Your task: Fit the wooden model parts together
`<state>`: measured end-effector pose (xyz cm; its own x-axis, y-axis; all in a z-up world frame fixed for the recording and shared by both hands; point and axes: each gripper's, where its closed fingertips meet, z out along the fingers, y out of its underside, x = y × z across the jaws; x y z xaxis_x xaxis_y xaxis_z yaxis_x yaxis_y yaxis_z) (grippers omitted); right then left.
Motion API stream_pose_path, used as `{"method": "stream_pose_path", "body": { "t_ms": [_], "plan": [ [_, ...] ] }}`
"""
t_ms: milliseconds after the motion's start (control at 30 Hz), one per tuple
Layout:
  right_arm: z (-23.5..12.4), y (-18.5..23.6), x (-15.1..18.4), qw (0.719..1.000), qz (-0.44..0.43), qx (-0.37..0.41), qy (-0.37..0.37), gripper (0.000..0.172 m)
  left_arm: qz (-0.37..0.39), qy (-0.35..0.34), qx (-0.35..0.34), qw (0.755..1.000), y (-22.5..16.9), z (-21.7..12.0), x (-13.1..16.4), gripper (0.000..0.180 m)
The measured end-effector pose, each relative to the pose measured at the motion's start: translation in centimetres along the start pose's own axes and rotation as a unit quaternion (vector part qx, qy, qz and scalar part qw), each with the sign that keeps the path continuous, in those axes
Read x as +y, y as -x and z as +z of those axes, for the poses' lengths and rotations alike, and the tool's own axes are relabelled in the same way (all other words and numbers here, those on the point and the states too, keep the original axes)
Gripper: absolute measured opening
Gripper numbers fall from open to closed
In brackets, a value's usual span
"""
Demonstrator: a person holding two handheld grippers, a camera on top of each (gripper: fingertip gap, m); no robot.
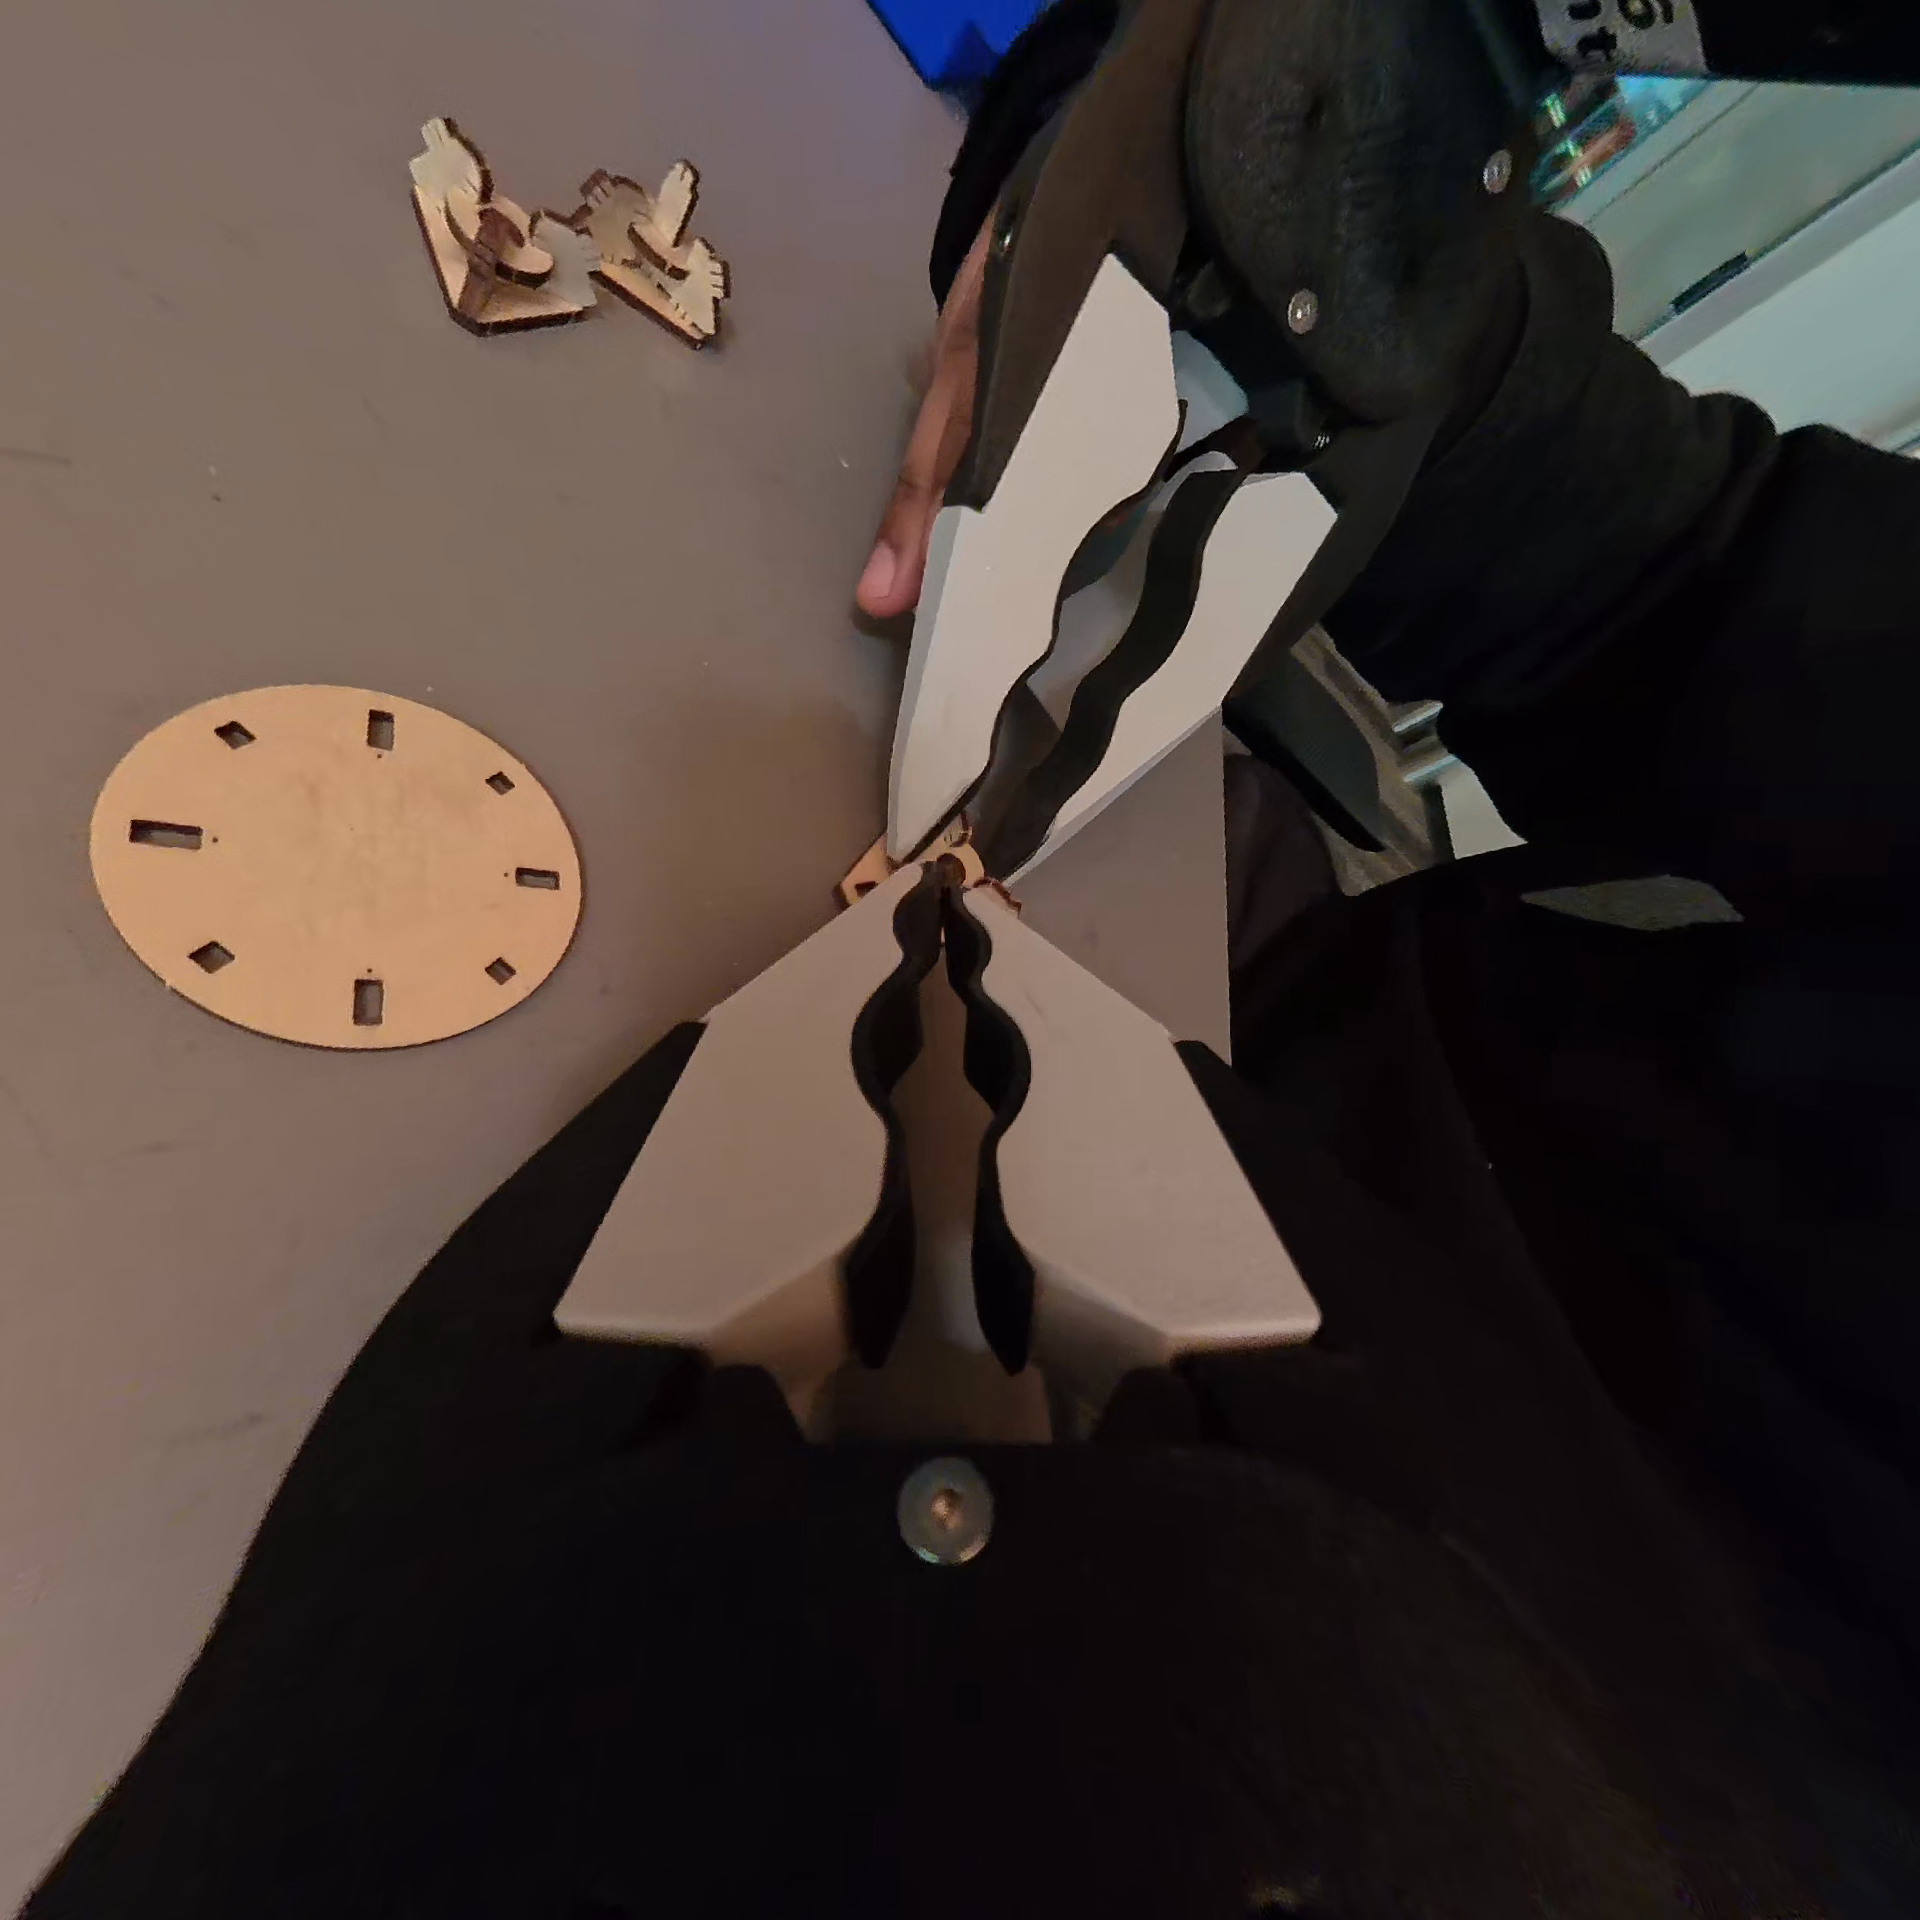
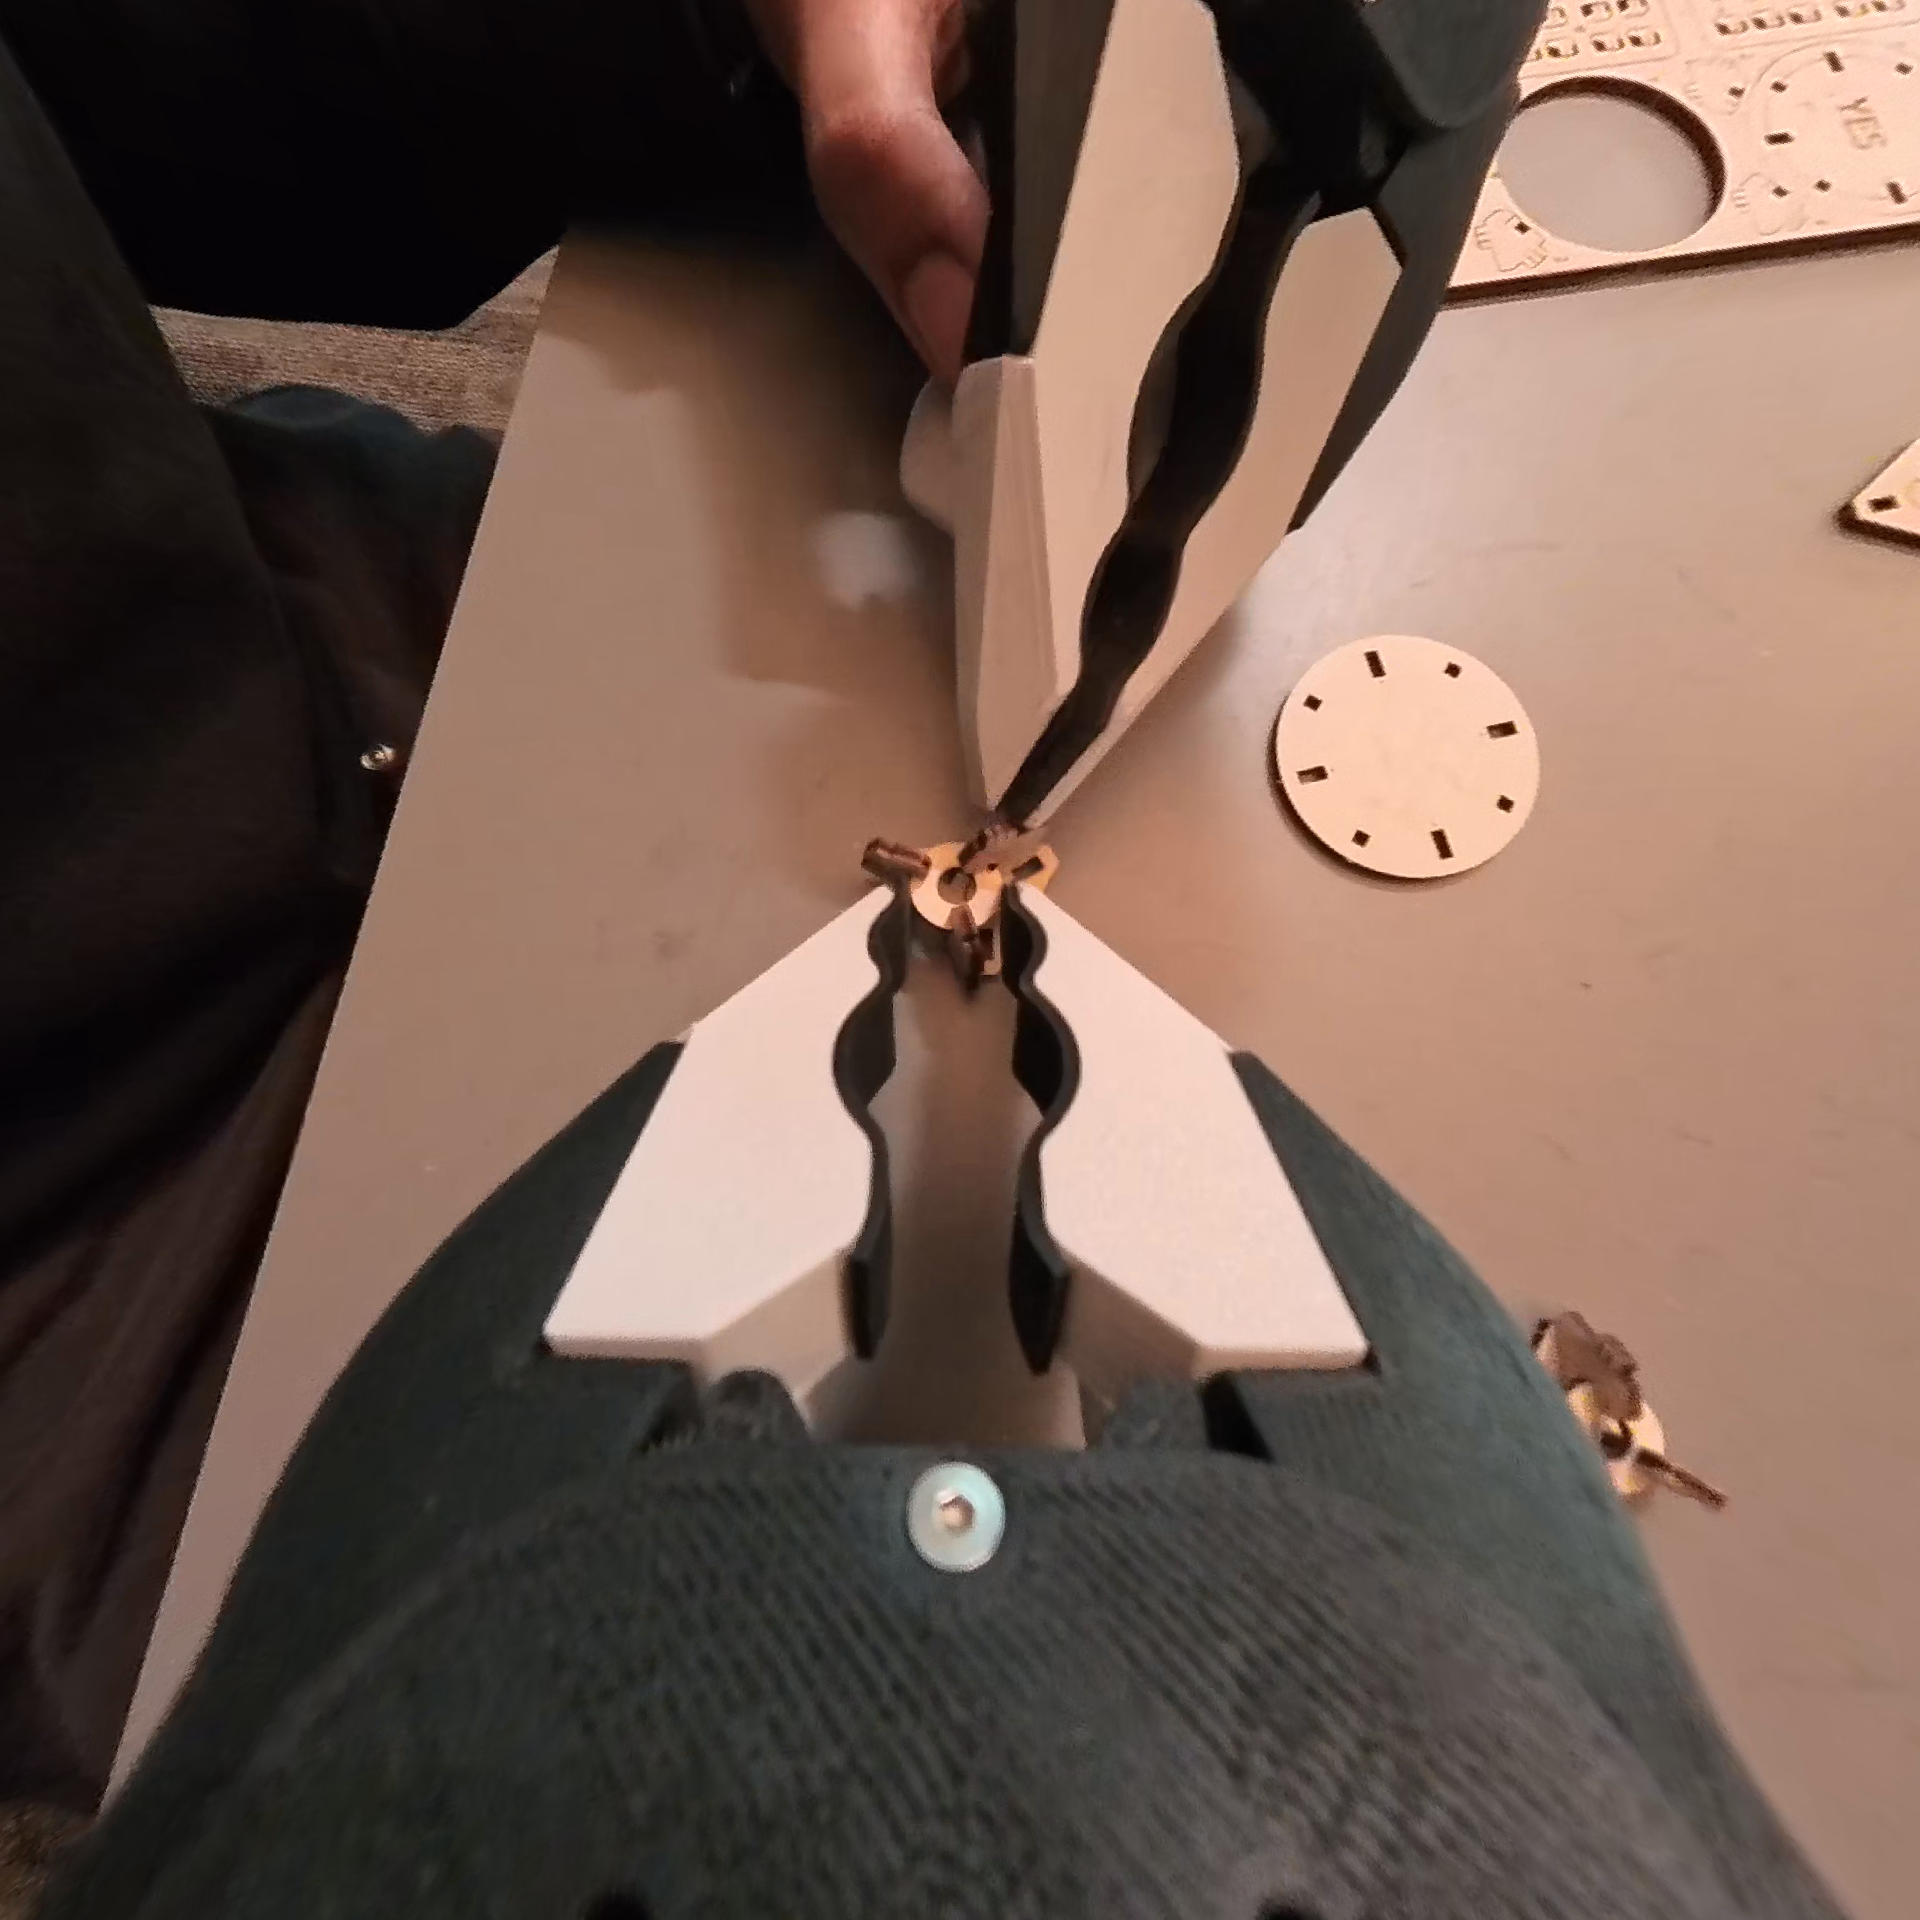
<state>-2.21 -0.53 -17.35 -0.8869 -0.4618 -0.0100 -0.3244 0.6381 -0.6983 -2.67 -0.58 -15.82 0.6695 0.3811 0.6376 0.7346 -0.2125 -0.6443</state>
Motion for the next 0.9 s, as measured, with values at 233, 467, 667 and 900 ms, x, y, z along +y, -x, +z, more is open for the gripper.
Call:
{"method": "stream_pose_path", "body": {
  "t_ms": [233,467,667,900],
  "plan": [
    [-0.1,0.0,0.0,1.0,0.0,0.014,-0.006,0.015,-0.013,-0.02,0.014,1.0,0.0,-0.4,-0.5,0.0],
    [-0.2,0.0,-0.1,1.0,0.009,0.021,-0.021,0.015,-0.035,-0.072,0.0,0.997,0.9,-1.5,-1.8,0.0],
    [-1.2,0.0,-0.7,0.996,0.036,0.049,-0.06,0.015,-0.019,-0.112,-0.029,0.993,1.6,-2.6,-2.9,0.005],
    [-1.7,1.5,0.8,0.994,0.073,0.08,-0.032,0.015,-0.007,-0.14,-0.055,0.989,2.2,-3.5,-3.6,0.013]
  ]
}}
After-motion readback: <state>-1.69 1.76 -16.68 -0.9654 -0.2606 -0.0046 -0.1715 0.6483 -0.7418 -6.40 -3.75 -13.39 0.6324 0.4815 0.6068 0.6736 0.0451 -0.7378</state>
